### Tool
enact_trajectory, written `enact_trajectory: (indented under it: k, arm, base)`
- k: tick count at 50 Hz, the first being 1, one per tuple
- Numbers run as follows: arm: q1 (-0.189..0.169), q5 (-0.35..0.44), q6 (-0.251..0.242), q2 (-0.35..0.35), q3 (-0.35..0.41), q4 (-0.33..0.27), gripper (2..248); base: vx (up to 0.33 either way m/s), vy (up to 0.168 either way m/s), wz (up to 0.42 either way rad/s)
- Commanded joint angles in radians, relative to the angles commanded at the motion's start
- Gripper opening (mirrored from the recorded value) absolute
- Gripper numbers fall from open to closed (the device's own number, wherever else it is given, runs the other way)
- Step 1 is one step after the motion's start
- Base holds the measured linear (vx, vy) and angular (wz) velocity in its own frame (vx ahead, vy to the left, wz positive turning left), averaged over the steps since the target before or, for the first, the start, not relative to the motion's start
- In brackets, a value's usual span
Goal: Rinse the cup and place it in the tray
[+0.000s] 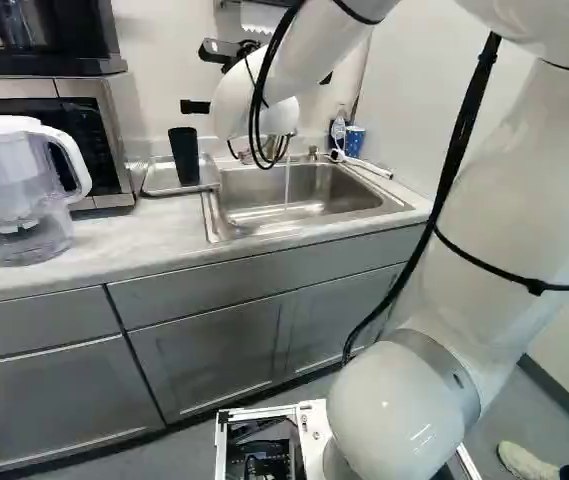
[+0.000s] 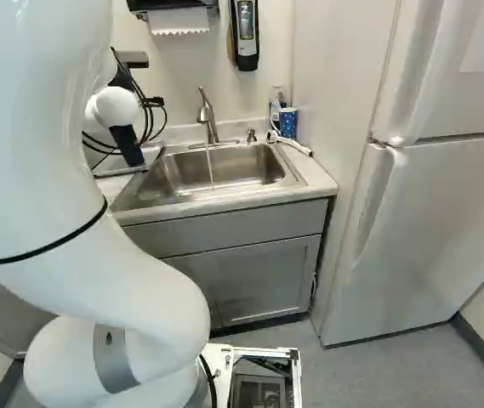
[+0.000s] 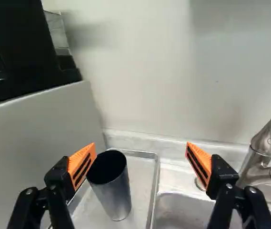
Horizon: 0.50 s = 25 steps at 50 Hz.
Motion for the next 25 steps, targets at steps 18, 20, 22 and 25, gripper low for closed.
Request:
enact_trajectory:
  k: [18, 20, 22, 25]
  arm:
    - [-0.041, -0.036, 0.000, 0.040, 0.002, 0.000, 247]
    - [-0.047, -0.040, 0.000, 0.042, 0.000, 0.000, 247]
    - [-0.052, -0.045, 0.000, 0.043, -0.003, 0.000, 247]
    - [-0.061, -0.052, 0.000, 0.044, -0.008, 0.000, 247]
  base:
    - [0.000, 0.000, 0.000]
    - [0.000, 0.000, 0.000]
    - [0.000, 0.000, 0.000]
    - [0.000, 0.000, 0.000]
